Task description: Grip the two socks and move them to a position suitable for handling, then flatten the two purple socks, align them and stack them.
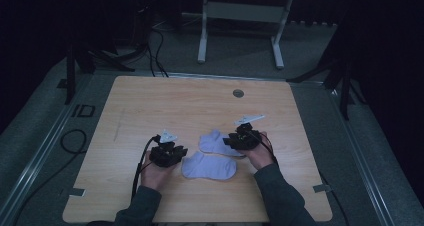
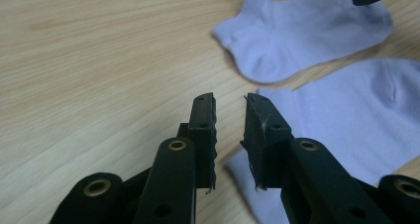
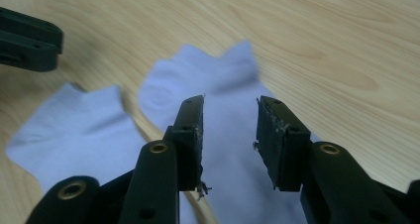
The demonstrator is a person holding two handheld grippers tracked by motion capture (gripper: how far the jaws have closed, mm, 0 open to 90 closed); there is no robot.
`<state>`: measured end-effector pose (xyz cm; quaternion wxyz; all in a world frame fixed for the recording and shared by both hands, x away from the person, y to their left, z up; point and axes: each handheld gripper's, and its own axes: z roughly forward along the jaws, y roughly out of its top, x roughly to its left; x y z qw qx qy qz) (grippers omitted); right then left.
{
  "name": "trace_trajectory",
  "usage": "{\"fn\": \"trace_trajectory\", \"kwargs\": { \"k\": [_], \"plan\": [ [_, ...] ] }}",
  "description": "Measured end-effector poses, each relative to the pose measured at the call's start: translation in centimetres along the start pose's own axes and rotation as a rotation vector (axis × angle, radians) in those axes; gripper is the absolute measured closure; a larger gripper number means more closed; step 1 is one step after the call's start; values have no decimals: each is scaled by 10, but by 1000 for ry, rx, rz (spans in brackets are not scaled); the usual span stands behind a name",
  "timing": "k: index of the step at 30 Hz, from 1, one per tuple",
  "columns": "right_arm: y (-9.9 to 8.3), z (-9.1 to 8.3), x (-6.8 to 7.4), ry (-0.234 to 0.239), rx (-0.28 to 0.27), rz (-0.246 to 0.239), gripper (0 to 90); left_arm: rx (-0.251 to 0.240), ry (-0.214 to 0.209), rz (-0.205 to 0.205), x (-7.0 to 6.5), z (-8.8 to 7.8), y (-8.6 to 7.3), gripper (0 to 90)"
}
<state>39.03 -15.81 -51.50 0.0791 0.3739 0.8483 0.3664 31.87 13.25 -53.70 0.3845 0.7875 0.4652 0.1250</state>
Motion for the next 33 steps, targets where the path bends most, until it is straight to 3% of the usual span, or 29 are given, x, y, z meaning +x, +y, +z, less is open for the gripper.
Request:
{"fn": "trace_trajectory", "kwargs": {
  "k": [10, 24, 30, 33],
  "plan": [
    [15, 22, 18, 13, 47, -106, 592, 13, 17, -5, 9, -7, -9, 735],
    [19, 40, 16, 48, 85, -165, 570, 13, 13, -1, 5, -5, -11, 728],
    [19, 45, 18, 54, 97, -196, 501, 8, 14, -11, 6, -6, -13, 719],
    [19, 47, 21, 33, 104, -224, 481, 12, 14, -14, 7, -6, -14, 717]
  ]
}}
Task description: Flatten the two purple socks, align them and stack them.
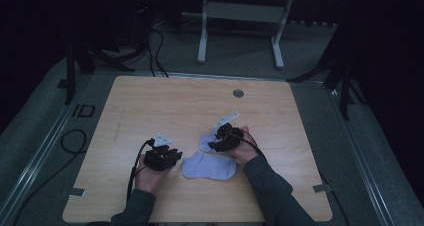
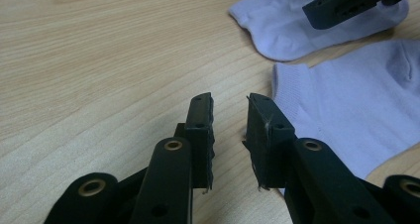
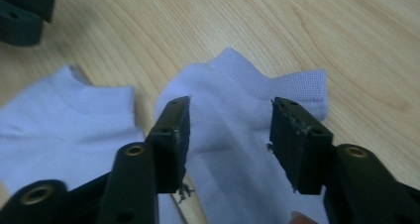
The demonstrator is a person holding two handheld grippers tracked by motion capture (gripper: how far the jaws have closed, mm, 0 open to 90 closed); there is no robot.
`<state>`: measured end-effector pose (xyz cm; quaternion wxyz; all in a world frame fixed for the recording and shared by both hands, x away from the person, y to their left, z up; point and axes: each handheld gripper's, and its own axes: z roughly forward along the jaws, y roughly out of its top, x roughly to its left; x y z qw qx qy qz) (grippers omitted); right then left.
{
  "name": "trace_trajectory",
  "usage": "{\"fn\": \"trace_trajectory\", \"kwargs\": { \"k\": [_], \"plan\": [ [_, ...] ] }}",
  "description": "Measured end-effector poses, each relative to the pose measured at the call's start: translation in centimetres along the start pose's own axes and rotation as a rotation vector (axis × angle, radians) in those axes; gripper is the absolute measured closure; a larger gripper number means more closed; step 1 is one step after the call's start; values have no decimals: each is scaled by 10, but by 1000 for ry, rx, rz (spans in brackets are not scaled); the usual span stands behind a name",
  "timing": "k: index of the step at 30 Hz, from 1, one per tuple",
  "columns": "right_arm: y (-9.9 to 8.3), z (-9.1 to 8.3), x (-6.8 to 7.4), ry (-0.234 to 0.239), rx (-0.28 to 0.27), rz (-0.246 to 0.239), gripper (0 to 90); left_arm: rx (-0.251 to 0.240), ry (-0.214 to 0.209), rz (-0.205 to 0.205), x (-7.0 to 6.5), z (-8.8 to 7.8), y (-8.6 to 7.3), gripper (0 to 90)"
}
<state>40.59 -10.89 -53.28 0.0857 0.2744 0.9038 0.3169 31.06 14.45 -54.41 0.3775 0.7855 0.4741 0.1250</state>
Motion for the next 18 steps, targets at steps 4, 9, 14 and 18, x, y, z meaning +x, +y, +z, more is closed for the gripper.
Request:
{"fn": "trace_trajectory", "kwargs": {
  "k": [4, 9, 14, 18],
  "plan": [
    [1, 4, -2, -12, 19, -11, 434, 0, -2, 3, -1, 0, 0, 714],
    [-2, 12, -2, 14, 44, -31, 417, 2, -7, 4, -2, 1, 0, 712],
    [-3, 16, -5, -3, 44, -22, 444, -4, -8, 5, -3, -2, 0, 709],
    [-4, 15, -7, -14, 38, -19, 527, -6, -12, 4, -4, -3, -1, 708]
  ]
}}
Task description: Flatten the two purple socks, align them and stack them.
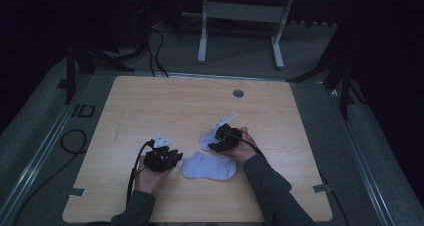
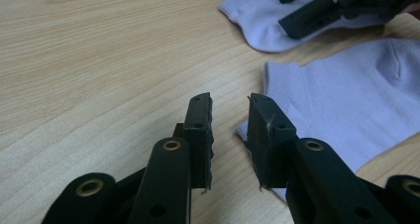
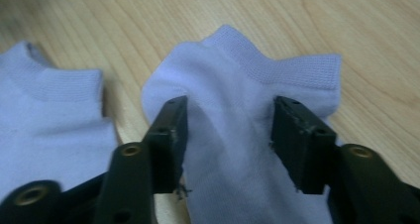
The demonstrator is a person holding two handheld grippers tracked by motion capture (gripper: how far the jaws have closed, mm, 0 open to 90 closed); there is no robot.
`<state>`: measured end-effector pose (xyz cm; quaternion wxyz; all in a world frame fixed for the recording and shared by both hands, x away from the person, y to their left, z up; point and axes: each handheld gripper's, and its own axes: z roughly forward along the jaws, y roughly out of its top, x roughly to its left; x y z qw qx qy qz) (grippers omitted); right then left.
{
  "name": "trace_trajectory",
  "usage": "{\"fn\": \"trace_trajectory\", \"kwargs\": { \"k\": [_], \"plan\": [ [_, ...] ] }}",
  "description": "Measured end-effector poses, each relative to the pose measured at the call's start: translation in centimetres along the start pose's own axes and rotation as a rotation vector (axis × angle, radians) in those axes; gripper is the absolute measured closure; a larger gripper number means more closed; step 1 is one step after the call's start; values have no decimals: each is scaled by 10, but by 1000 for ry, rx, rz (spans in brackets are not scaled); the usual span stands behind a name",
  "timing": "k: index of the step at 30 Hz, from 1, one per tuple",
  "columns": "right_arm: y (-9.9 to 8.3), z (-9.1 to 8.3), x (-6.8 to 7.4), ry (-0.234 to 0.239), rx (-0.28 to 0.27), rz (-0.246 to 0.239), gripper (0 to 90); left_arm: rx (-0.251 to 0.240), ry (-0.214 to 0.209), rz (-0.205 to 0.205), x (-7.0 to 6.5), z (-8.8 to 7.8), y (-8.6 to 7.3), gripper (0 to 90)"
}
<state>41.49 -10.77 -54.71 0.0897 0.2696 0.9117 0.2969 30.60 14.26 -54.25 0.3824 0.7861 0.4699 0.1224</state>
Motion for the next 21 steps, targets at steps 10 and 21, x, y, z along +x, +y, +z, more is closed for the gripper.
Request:
{"fn": "trace_trajectory", "kwargs": {
  "k": [10, 21],
  "plan": [
    [-5, -4, -13, -17, -18, 78, 859, 18, -22, 3, -6, 3, -5, 705],
    [-8, -37, -14, -1, -97, 107, 862, 24, -25, 2, -8, 0, -10, 695]
  ]
}}
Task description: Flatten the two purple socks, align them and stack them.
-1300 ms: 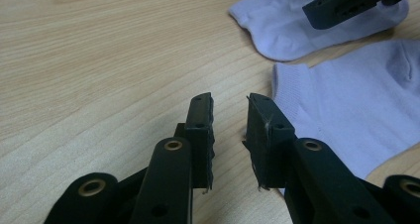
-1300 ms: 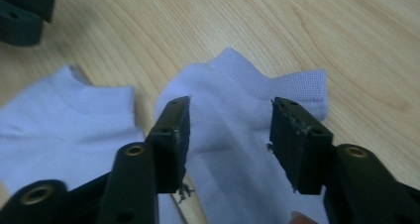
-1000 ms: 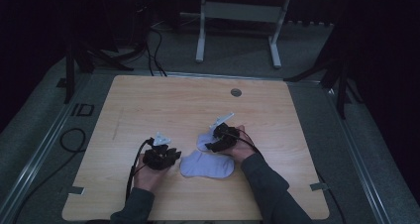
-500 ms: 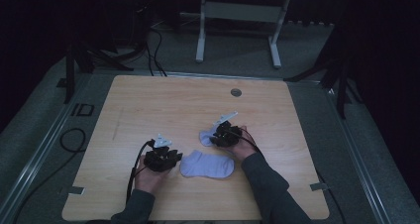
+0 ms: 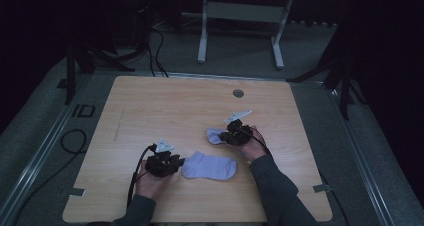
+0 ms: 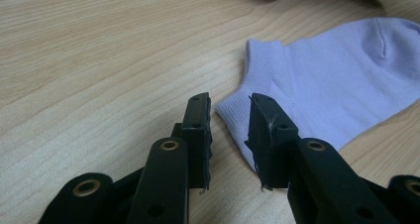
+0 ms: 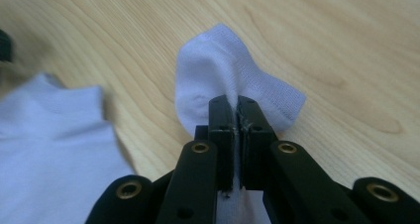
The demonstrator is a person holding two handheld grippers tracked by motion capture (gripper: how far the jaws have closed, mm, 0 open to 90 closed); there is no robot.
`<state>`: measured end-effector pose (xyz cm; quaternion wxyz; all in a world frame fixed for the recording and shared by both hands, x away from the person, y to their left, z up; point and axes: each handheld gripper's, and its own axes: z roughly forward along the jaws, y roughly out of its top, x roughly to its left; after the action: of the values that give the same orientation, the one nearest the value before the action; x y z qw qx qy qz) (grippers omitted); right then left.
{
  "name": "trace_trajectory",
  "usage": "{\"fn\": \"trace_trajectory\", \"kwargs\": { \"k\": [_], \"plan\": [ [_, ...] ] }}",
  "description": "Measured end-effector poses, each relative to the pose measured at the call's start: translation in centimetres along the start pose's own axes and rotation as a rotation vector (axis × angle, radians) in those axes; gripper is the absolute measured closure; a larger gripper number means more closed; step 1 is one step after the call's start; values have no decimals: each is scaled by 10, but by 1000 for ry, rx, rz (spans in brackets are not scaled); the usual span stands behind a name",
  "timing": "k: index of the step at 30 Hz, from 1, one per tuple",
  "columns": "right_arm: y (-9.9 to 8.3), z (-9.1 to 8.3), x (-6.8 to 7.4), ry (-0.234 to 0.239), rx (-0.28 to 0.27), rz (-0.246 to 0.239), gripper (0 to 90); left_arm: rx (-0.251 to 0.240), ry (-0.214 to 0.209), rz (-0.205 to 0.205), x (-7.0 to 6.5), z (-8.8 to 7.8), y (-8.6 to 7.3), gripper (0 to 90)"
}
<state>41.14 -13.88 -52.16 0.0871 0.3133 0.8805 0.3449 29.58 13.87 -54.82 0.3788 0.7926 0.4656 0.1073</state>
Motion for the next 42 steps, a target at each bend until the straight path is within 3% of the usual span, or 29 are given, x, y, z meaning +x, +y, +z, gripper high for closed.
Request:
{"fn": "trace_trajectory", "kwargs": {
  "k": [8, 15, 24, 32, 42],
  "plan": [
    [5, -31, 6, -2, -108, -9, 862, -8, -17, -13, 0, -3, -2, 695],
    [7, -48, 10, -6, -153, -14, 861, -1, -23, 2, -4, -1, -2, 695],
    [7, -73, 42, 20, -200, -82, 858, 1, -24, 11, -7, 0, -3, 720],
    [6, -63, 64, 47, -182, -144, 856, 12, -23, 36, -11, 2, -3, 742],
    [-6, -34, 75, 99, -130, -133, 856, 60, -21, 90, -18, 12, -5, 820]
  ]
}}
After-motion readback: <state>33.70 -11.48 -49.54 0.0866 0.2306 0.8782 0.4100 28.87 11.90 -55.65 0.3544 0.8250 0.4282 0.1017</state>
